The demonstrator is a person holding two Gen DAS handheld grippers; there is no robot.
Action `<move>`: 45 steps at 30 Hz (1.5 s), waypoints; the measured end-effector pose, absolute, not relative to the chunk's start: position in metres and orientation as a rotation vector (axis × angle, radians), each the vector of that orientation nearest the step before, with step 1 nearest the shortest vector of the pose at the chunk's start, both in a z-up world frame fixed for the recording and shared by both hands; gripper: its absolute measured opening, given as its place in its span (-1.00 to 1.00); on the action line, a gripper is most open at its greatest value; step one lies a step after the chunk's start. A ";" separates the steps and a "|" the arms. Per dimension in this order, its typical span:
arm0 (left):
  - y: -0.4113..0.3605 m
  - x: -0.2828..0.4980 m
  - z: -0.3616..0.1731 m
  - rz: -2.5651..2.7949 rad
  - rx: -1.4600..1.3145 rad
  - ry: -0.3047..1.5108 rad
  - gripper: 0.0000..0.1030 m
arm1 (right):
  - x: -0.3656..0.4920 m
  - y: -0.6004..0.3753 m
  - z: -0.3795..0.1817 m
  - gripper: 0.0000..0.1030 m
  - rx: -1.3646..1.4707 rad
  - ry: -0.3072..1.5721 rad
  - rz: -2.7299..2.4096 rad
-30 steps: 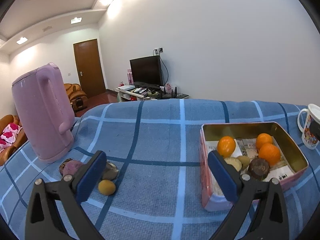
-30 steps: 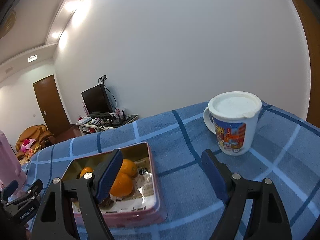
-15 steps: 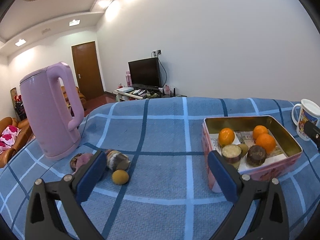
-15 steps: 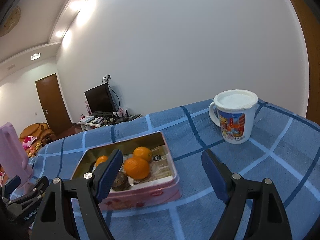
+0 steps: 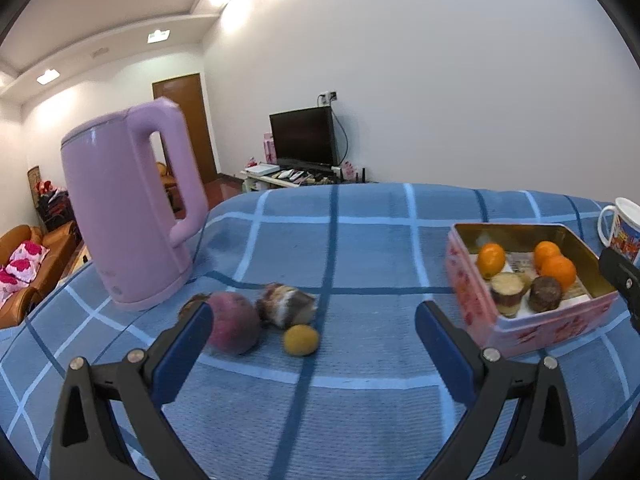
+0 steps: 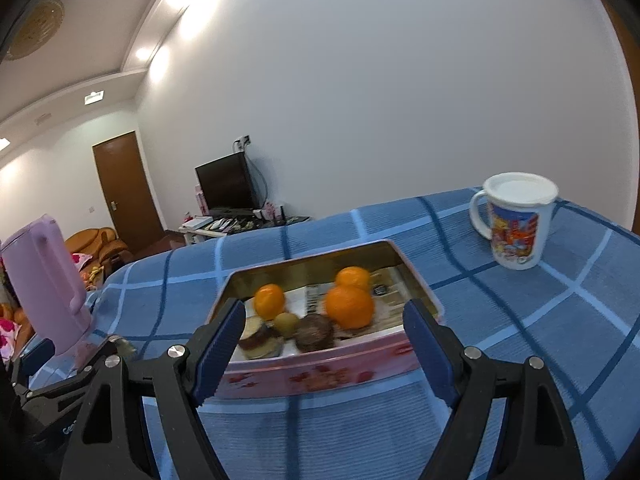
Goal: Organize fruits
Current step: 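Move both open tools back toward the remaining produce, then close the right tool on the small yellow fruit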
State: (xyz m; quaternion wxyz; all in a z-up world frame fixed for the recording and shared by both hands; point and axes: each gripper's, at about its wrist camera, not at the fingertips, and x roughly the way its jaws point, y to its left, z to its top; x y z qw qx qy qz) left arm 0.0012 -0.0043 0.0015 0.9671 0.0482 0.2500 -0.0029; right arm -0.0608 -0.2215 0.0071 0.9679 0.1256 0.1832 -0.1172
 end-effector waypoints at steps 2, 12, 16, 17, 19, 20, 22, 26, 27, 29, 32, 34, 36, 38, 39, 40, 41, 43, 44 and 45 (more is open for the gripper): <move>0.006 0.004 0.001 -0.001 0.098 0.512 1.00 | -0.057 -0.211 0.007 0.60 0.245 0.374 -0.218; 0.077 0.029 -0.004 0.061 0.079 0.552 0.98 | -0.033 -0.163 0.004 0.60 0.195 0.421 -0.108; 0.107 0.041 -0.008 0.081 0.042 0.589 0.97 | -0.017 -0.143 0.000 0.60 0.181 0.469 -0.044; 0.114 0.043 -0.009 0.089 0.038 0.596 0.97 | -0.011 -0.135 -0.001 0.60 0.166 0.486 -0.018; 0.127 0.048 -0.011 0.102 0.019 0.614 0.97 | -0.003 -0.119 -0.003 0.60 0.139 0.513 0.027; 0.135 0.051 -0.013 0.111 0.005 0.628 0.97 | 0.001 -0.112 -0.004 0.60 0.127 0.527 0.044; 0.146 0.055 -0.014 0.141 -0.012 0.645 0.96 | 0.012 -0.096 -0.007 0.59 0.115 0.563 0.102; 0.159 0.058 -0.014 0.195 -0.004 0.639 0.90 | 0.035 -0.064 -0.016 0.45 0.069 0.656 0.209; 0.160 0.058 -0.014 0.201 -0.001 0.636 0.90 | 0.041 -0.055 -0.019 0.36 0.049 0.684 0.227; 0.164 0.058 -0.013 0.201 -0.005 0.633 0.90 | 0.054 -0.042 -0.025 0.20 0.032 0.735 0.258; 0.166 0.060 -0.012 0.181 -0.017 0.640 0.90 | 0.072 -0.031 -0.033 0.19 0.032 0.797 0.261; 0.166 0.060 -0.011 0.191 -0.005 0.637 0.90 | 0.082 -0.026 -0.037 0.18 0.023 0.823 0.259; 0.164 0.061 -0.010 0.201 0.009 0.632 0.90 | 0.088 -0.020 -0.041 0.04 0.019 0.849 0.277; 0.164 0.061 -0.010 0.191 0.008 0.631 0.90 | 0.092 -0.013 -0.046 0.00 -0.003 0.879 0.284; 0.164 0.061 -0.010 0.188 0.007 0.631 0.90 | 0.092 -0.011 -0.046 -0.04 -0.007 0.880 0.294; 0.163 0.061 -0.010 0.188 0.007 0.630 0.90 | 0.092 -0.011 -0.047 -0.04 -0.015 0.882 0.301; 0.164 0.062 -0.010 0.189 0.006 0.630 0.90 | 0.092 -0.010 -0.048 -0.09 -0.020 0.881 0.306; 0.165 0.061 -0.010 0.183 -0.005 0.632 0.90 | 0.092 -0.009 -0.048 -0.30 -0.022 0.881 0.310; 0.167 0.061 -0.010 0.173 -0.021 0.634 0.90 | 0.091 -0.011 -0.049 -0.42 -0.017 0.881 0.308; 0.169 0.061 -0.011 0.160 -0.041 0.637 0.90 | 0.089 -0.014 -0.048 -0.42 -0.011 0.881 0.312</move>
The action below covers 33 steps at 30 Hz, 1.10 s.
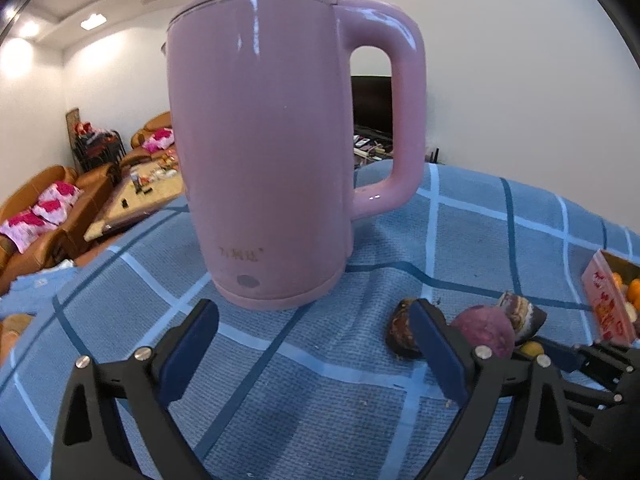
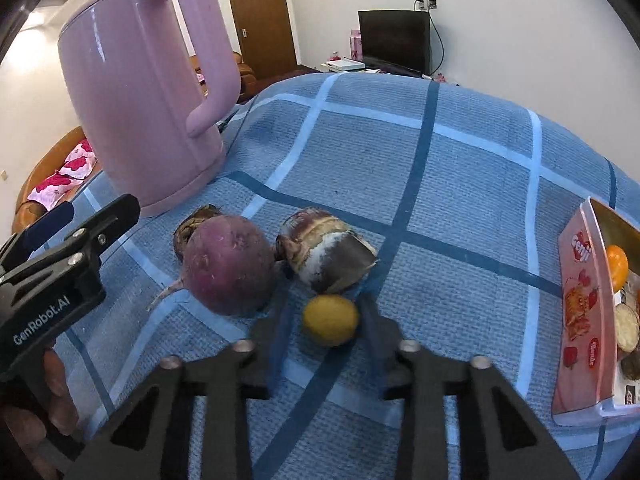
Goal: Organize fruits
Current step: 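Close the right tool on the small yellow fruit, then grasp the purple radish with the left tool while the right tool holds the yellow fruit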
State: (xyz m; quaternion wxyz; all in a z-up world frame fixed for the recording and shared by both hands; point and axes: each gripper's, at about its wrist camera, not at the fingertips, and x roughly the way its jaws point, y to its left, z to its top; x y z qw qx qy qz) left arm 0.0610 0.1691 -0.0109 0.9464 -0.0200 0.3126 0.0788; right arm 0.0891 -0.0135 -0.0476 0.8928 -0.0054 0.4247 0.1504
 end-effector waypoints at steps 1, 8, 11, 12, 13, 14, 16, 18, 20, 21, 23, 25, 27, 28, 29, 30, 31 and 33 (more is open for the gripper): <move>0.170 0.061 -0.011 0.153 -0.052 0.639 0.90 | 0.088 -0.016 -0.048 -0.42 -0.001 0.882 0.319; 0.158 0.053 -0.008 0.066 -0.035 0.593 0.89 | 0.061 -0.036 -0.030 -0.42 0.076 0.750 0.427; 0.145 0.048 -0.004 0.030 0.008 0.554 0.89 | 0.042 -0.042 -0.020 -0.42 0.049 0.655 0.410; 0.142 0.049 -0.004 0.015 0.018 0.551 0.89 | 0.038 -0.044 -0.018 -0.42 0.042 0.635 0.398; 0.135 0.049 -0.005 -0.023 0.037 0.555 0.89 | 0.032 -0.047 -0.015 -0.42 0.023 0.608 0.367; 0.132 0.048 -0.005 -0.052 0.043 0.558 0.87 | 0.028 -0.049 -0.013 -0.42 0.006 0.588 0.339; 0.122 0.051 -0.004 -0.109 0.047 0.559 0.83 | 0.026 -0.050 -0.010 -0.42 -0.024 0.562 0.296; 0.108 0.060 -0.006 -0.131 0.078 0.575 0.78 | 0.022 -0.054 -0.009 -0.42 -0.039 0.552 0.273; 0.093 0.071 -0.013 -0.145 0.139 0.636 0.56 | 0.021 -0.060 -0.008 -0.42 -0.026 0.552 0.261; 0.086 0.078 -0.018 -0.159 0.162 0.676 0.51 | 0.021 -0.062 -0.008 -0.42 -0.023 0.554 0.256; 0.081 0.087 -0.025 -0.182 0.167 0.736 0.47 | 0.024 -0.066 -0.010 -0.42 -0.009 0.567 0.255; 0.082 0.092 -0.028 -0.183 0.158 0.762 0.47 | 0.028 -0.069 -0.012 -0.42 0.008 0.582 0.256; 0.079 0.095 -0.030 -0.183 0.177 0.774 0.47 | 0.032 -0.073 -0.014 -0.42 0.032 0.603 0.258; 0.076 0.098 -0.031 -0.178 0.192 0.780 0.48 | 0.036 -0.076 -0.016 -0.42 0.056 0.618 0.262; 0.073 0.101 -0.034 -0.169 0.217 0.794 0.49 | 0.038 -0.079 -0.017 -0.42 0.077 0.627 0.267; 0.069 0.103 -0.036 -0.164 0.248 0.798 0.49 | 0.038 -0.083 -0.018 -0.42 0.099 0.637 0.272; 0.065 0.105 -0.038 -0.156 0.277 0.799 0.49 | 0.041 -0.088 -0.020 -0.42 0.132 0.649 0.274; 0.062 0.105 -0.039 -0.138 0.300 0.797 0.47 | 0.042 -0.092 -0.022 -0.42 0.158 0.658 0.269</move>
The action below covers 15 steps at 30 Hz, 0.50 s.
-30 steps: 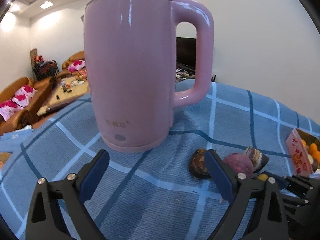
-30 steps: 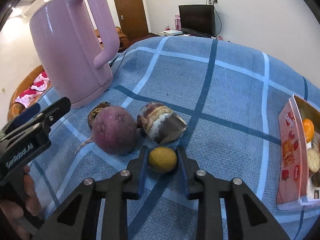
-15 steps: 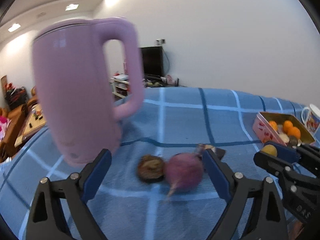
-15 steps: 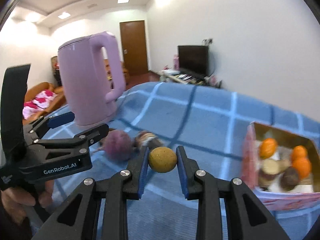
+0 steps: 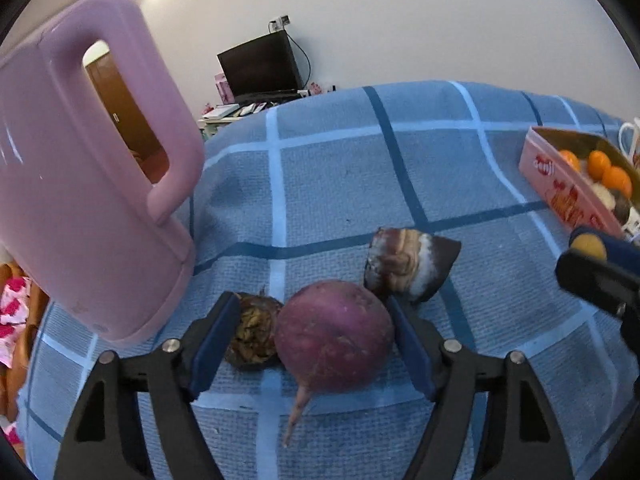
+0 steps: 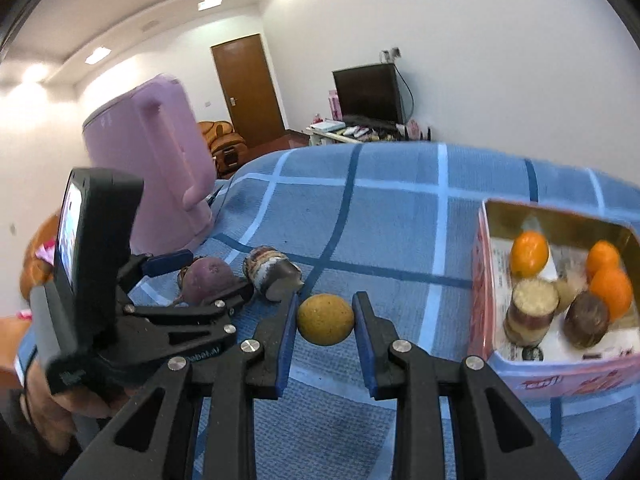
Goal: Organize fruits
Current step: 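Grasp the purple radish with the left tool while the right tool holds the yellow fruit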
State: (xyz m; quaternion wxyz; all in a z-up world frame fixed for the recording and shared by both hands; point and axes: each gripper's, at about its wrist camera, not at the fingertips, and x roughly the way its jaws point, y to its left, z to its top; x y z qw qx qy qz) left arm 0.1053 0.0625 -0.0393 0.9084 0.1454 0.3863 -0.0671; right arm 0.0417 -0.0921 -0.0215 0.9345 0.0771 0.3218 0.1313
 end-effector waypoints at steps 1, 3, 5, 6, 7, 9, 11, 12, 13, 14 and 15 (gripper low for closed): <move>0.065 0.105 -0.039 -0.142 0.291 0.795 0.45 | 0.042 -0.094 -0.022 -0.42 0.169 0.660 0.266; 0.070 0.102 -0.036 -0.166 0.255 0.785 0.41 | 0.040 -0.095 -0.021 -0.42 0.175 0.653 0.269; 0.071 0.093 -0.031 -0.189 0.244 0.750 0.01 | 0.037 -0.095 -0.018 -0.42 0.181 0.631 0.284; 0.070 0.088 -0.029 -0.194 0.247 0.729 0.04 | 0.034 -0.095 -0.016 -0.42 0.184 0.616 0.293; 0.069 0.082 -0.027 -0.182 0.252 0.708 0.03 | 0.031 -0.094 -0.013 -0.42 0.186 0.594 0.303; 0.073 0.072 -0.018 -0.177 0.228 0.651 0.03 | 0.024 -0.093 -0.006 -0.42 0.173 0.544 0.308; 0.085 0.068 -0.013 -0.190 0.162 0.636 0.02 | 0.020 -0.091 -0.002 -0.42 0.162 0.521 0.306; 0.090 0.070 -0.014 -0.194 0.133 0.651 0.02 | 0.019 -0.091 -0.002 -0.42 0.159 0.516 0.304; 0.094 0.072 -0.014 -0.197 0.108 0.666 0.02 | 0.018 -0.090 -0.001 -0.42 0.155 0.514 0.297; 0.098 0.075 -0.015 -0.201 0.085 0.674 0.01 | 0.018 -0.090 -0.002 -0.42 0.152 0.516 0.294; 0.101 0.076 -0.015 -0.209 0.061 0.679 0.01 | 0.018 -0.091 -0.002 -0.42 0.152 0.518 0.292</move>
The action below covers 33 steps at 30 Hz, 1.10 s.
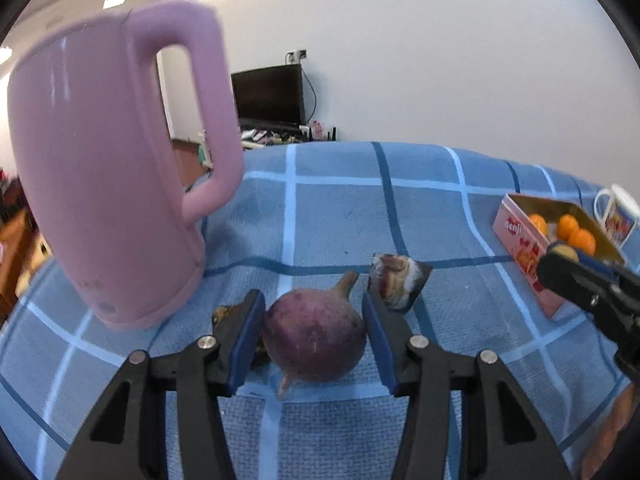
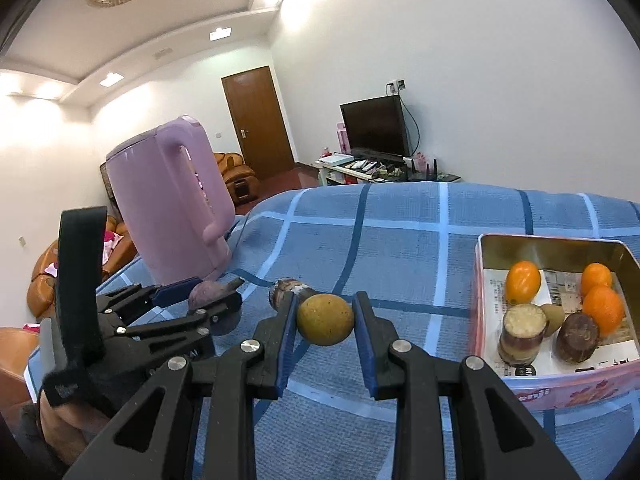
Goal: Organize fruits
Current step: 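Grasp the purple radish with the left tool while the right tool holds the yellow fruit, then carry the yellow fruit and purple radish over the pink tin with both tools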
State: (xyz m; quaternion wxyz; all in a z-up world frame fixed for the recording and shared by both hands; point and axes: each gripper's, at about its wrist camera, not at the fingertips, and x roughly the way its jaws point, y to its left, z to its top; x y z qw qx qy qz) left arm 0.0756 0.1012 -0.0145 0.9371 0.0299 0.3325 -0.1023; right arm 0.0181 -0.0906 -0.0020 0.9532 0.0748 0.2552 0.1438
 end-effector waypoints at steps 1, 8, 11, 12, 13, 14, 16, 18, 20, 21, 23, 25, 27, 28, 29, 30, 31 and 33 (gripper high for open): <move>0.103 0.074 -0.015 -0.219 0.046 0.679 0.01 | 0.018 -0.091 -0.002 -0.42 0.155 0.522 0.290; 0.094 0.077 -0.023 -0.285 0.072 0.744 0.02 | 0.021 -0.092 -0.002 -0.42 0.158 0.533 0.290; 0.090 0.078 -0.026 -0.282 0.095 0.757 0.03 | 0.022 -0.092 -0.003 -0.42 0.157 0.538 0.290; 0.088 0.077 -0.026 -0.277 0.112 0.756 0.04 | 0.023 -0.092 -0.003 -0.42 0.158 0.540 0.292; 0.085 0.073 -0.026 -0.278 0.129 0.759 0.08 | 0.024 -0.093 -0.003 -0.42 0.160 0.544 0.296; 0.080 0.075 -0.031 -0.289 0.157 0.795 0.09 | 0.025 -0.093 -0.004 -0.42 0.161 0.550 0.297; 0.073 0.086 -0.046 -0.286 0.184 0.904 0.15 | 0.027 -0.092 -0.005 -0.42 0.161 0.557 0.296; 0.081 0.087 -0.042 -0.291 0.131 0.888 0.05 | 0.027 -0.092 -0.005 -0.42 0.158 0.555 0.293; 0.090 0.090 -0.041 -0.276 0.083 0.895 0.04 | 0.026 -0.093 -0.005 -0.42 0.158 0.553 0.291; 0.093 0.091 -0.041 -0.269 0.068 0.894 0.04 | 0.026 -0.092 -0.005 -0.42 0.157 0.552 0.289; 0.102 0.091 -0.039 -0.257 0.023 0.882 0.03 | 0.026 -0.092 -0.006 -0.42 0.156 0.552 0.285; 0.108 0.088 -0.034 -0.253 -0.001 0.853 0.03 | 0.025 -0.093 -0.005 -0.42 0.160 0.549 0.284; 0.110 0.082 -0.026 -0.243 -0.009 0.799 0.03 | 0.024 -0.095 -0.004 -0.42 0.165 0.540 0.284; 0.111 0.078 -0.023 -0.240 -0.011 0.771 0.03 | 0.023 -0.095 -0.003 -0.42 0.168 0.532 0.285; 0.113 0.073 -0.018 -0.231 -0.012 0.730 0.03 | 0.021 -0.096 -0.001 -0.42 0.169 0.522 0.285; 0.112 0.069 -0.016 -0.219 -0.011 0.695 0.03 | 0.020 -0.097 0.001 -0.42 0.171 0.512 0.286; 0.111 0.066 -0.013 -0.207 -0.010 0.667 0.03 | 0.020 -0.098 0.001 -0.42 0.173 0.509 0.287; 0.109 0.061 -0.009 -0.190 -0.011 0.638 0.03 | 0.019 -0.100 0.003 -0.42 0.178 0.503 0.291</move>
